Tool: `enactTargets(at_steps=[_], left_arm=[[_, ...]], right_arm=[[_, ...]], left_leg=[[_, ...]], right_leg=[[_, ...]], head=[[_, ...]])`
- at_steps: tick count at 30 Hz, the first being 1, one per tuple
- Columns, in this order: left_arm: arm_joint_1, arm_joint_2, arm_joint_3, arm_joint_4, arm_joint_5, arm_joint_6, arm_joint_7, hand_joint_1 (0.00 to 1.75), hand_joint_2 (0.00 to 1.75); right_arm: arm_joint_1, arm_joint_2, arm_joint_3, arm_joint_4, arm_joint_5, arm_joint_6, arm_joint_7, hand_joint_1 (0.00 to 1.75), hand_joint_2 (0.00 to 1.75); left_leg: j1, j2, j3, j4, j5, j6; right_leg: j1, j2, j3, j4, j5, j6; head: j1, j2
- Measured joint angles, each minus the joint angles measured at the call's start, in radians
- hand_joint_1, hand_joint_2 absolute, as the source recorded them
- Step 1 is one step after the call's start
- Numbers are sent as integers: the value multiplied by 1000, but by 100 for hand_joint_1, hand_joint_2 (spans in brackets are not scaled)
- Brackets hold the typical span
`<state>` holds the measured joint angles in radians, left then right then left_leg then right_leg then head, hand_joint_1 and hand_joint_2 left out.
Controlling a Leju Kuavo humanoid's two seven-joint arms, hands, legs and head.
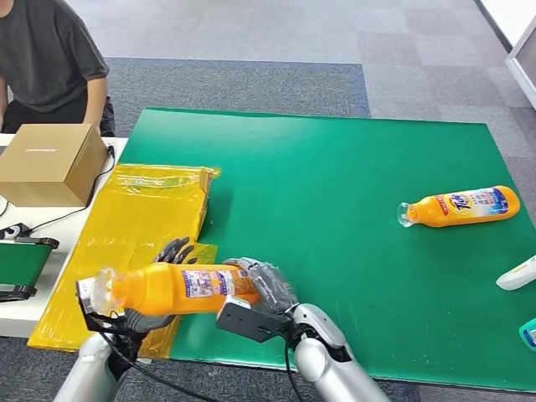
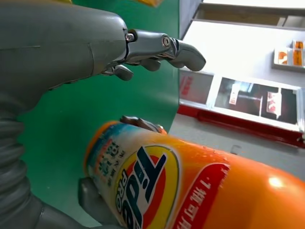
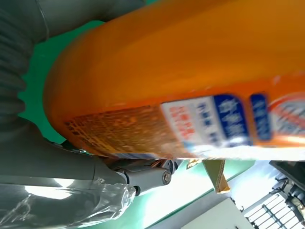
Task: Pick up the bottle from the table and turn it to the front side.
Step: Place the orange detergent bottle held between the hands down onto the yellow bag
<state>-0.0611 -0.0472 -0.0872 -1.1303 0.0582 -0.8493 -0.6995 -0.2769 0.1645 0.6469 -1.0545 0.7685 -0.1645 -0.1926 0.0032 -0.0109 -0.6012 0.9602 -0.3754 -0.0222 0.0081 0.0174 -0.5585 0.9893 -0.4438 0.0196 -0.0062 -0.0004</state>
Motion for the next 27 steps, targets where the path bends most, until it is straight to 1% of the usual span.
enactTargets(at_steps=[6,11,15,20,27], left_arm=[[-22,1,-64,0,2,-12,-3,0,175],[-25,3,-80,0,5,-18,-5,0,175],[-25,6,-91,-11,7,-47,-5,0,175],[-21,10,-113,-59,9,-89,-5,0,175],[2,19,-108,-151,16,-151,4,0,175]], right_arm=[[-9,15,24,46,-28,-8,-7,175,175],[-17,20,26,60,-32,-9,-10,175,175],[-24,22,30,69,-35,-4,-12,175,175],[-38,27,42,87,-42,15,-8,175,175],[-75,54,48,173,-42,15,-20,175,175]], left_leg=[[0,0,0,0,0,0],[0,0,0,0,0,0],[0,0,0,0,0,0],[0,0,0,0,0,0],[0,0,0,0,0,0]], right_leg=[[0,0,0,0,0,0],[0,0,0,0,0,0],[0,0,0,0,0,0],[0,0,0,0,0,0],[0,0,-1,0,0,0]], head=[[0,0],[0,0],[0,0],[0,0],[0,0]])
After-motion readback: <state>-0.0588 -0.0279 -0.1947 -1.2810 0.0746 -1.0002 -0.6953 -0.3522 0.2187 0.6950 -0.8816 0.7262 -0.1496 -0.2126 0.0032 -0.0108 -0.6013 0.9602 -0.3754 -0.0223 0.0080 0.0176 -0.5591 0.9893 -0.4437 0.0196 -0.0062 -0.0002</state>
